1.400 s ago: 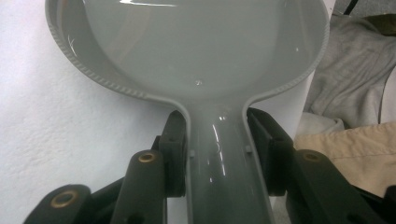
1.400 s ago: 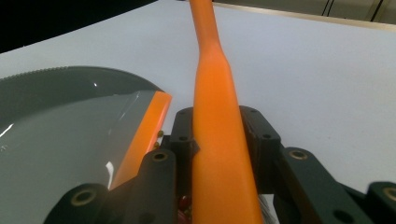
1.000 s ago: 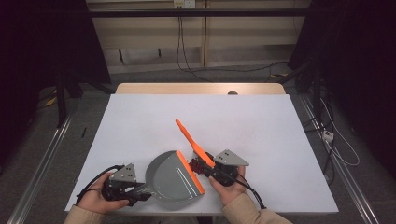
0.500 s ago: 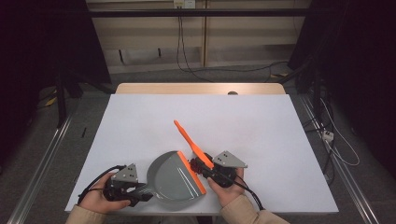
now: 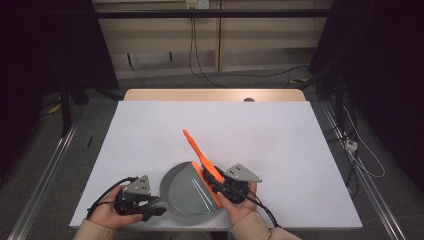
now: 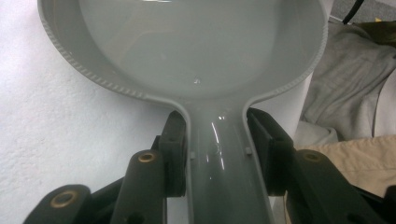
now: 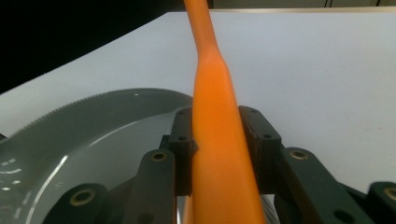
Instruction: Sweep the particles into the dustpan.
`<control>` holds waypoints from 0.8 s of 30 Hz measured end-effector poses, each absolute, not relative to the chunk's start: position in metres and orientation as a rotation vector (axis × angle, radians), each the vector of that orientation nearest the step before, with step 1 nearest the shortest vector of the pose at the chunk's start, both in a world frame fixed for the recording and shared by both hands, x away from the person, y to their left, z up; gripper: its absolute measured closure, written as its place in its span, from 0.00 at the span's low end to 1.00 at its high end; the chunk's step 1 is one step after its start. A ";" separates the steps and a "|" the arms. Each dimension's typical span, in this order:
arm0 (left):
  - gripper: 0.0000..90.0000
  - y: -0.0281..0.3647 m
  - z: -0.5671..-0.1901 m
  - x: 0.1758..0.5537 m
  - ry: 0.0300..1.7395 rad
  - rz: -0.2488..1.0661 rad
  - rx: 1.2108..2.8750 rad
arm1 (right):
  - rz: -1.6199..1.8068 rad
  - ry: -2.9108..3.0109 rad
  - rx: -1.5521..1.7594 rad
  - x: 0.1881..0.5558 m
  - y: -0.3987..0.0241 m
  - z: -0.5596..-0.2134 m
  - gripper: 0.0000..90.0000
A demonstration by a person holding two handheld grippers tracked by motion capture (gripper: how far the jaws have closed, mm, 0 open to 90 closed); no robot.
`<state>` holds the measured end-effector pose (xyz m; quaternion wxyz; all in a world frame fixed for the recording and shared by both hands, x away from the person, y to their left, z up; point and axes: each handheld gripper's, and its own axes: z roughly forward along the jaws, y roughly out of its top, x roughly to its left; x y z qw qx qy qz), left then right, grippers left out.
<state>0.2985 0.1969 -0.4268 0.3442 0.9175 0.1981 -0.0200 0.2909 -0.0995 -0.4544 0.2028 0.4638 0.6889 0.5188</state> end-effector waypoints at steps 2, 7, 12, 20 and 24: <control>0.69 0.196 -0.427 0.299 0.495 -0.050 2.404 | 1.458 1.920 1.301 0.290 -0.095 -0.454 0.77; 0.69 0.194 -0.430 0.298 0.521 -0.046 2.399 | 1.445 1.908 1.286 0.288 -0.085 -0.455 0.77; 0.69 0.194 -0.431 0.298 0.537 -0.051 2.397 | 1.458 1.889 1.265 0.287 -0.079 -0.455 0.77; 0.69 0.195 -0.433 0.299 0.532 -0.055 2.392 | 1.532 1.921 1.180 0.286 -0.063 -0.448 0.78; 0.69 0.195 -0.433 0.299 0.531 -0.057 2.392 | 1.567 1.909 1.174 0.289 -0.069 -0.442 0.78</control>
